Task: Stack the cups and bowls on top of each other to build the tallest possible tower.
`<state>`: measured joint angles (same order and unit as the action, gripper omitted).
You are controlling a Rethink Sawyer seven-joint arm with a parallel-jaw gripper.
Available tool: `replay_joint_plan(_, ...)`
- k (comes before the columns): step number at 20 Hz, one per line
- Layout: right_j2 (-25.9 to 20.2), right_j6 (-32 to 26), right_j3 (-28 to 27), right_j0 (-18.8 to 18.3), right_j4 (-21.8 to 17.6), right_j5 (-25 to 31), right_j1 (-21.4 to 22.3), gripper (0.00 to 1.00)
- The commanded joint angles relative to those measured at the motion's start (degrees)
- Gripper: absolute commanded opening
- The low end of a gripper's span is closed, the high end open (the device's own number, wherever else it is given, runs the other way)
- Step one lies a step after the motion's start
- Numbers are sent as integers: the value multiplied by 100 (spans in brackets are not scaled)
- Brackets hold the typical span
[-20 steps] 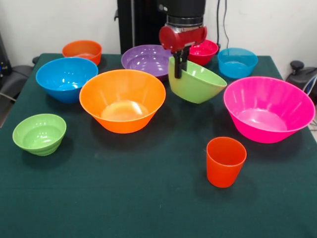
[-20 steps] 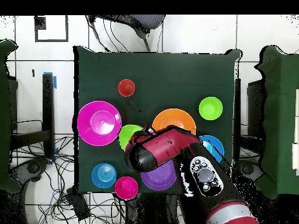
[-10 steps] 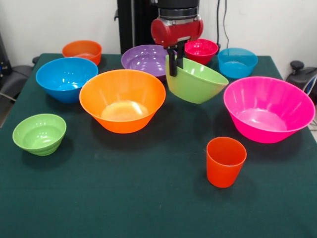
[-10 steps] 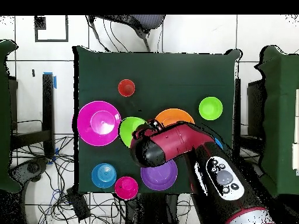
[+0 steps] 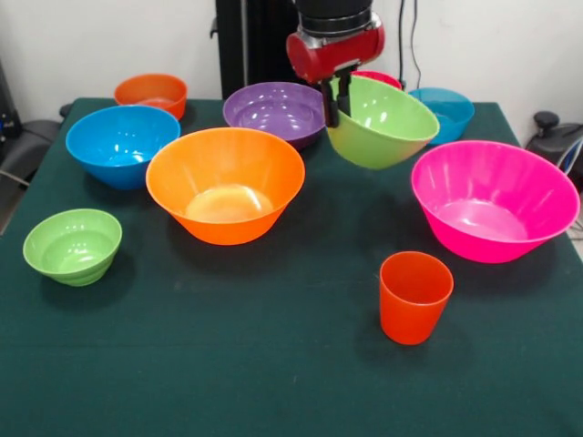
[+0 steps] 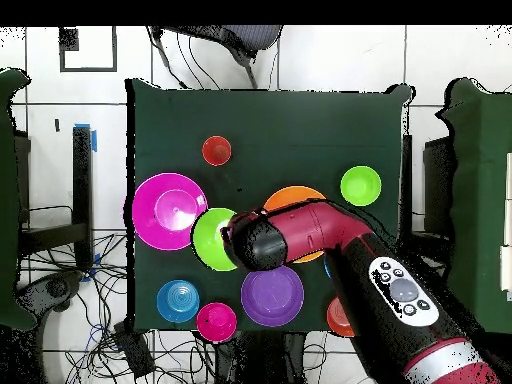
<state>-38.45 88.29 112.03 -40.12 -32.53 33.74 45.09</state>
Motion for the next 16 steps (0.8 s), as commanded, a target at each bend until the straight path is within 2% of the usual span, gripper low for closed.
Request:
replay_joint_plan(1,-662,-1107,-300,-184,359,872,-529,0)
replay_joint_plan(13,-1065,-1466,-1295,-343,480,1663,-1105,0)
replay_joint_plan(16,-1136,-1645,-1702,-386,560,1987,-1329,0)
